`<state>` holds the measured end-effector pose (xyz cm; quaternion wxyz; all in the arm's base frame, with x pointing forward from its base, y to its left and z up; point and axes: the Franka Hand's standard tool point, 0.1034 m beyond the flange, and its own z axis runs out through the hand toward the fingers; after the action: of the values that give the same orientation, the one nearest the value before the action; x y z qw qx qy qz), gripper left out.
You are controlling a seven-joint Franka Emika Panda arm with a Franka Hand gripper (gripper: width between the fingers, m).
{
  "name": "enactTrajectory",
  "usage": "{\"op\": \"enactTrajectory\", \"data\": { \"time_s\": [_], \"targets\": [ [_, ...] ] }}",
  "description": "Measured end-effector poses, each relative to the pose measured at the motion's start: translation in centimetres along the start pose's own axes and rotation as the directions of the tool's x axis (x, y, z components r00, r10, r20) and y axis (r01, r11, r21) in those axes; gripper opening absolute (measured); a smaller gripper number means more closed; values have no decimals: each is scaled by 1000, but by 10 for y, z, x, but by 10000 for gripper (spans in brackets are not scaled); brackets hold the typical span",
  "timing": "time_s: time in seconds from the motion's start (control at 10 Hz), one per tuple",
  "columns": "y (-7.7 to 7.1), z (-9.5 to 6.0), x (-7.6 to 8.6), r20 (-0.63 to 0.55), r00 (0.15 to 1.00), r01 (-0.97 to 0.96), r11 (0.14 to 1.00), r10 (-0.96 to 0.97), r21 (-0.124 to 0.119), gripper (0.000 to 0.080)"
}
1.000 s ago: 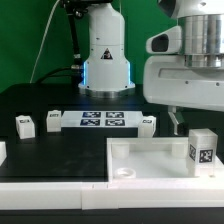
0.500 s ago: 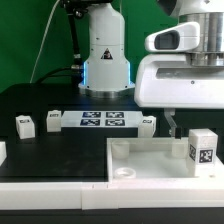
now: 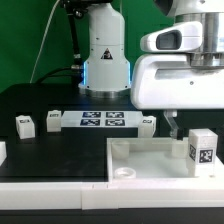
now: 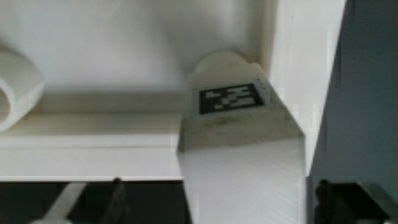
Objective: Assemble one leg
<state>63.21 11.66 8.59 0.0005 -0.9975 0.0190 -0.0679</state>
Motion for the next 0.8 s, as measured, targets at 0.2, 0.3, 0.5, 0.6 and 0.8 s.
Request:
{"op": "enactTrajectory", "data": {
  "time_s": [0.2,0.3,0.5,0.6,0.8],
  "targets": [
    [-1,0,0,-2,997,-81,997,81,6,287],
    [-1,1,0,-14,972,-236,972,236,12,289],
    [4,1,0,-8,901,-433,901,433,7,289],
    [11,1,0,-4,857,-516,857,515,-3,291],
    [23,0,-1,-6,747,-665,746,665,-23,296]
  ]
}}
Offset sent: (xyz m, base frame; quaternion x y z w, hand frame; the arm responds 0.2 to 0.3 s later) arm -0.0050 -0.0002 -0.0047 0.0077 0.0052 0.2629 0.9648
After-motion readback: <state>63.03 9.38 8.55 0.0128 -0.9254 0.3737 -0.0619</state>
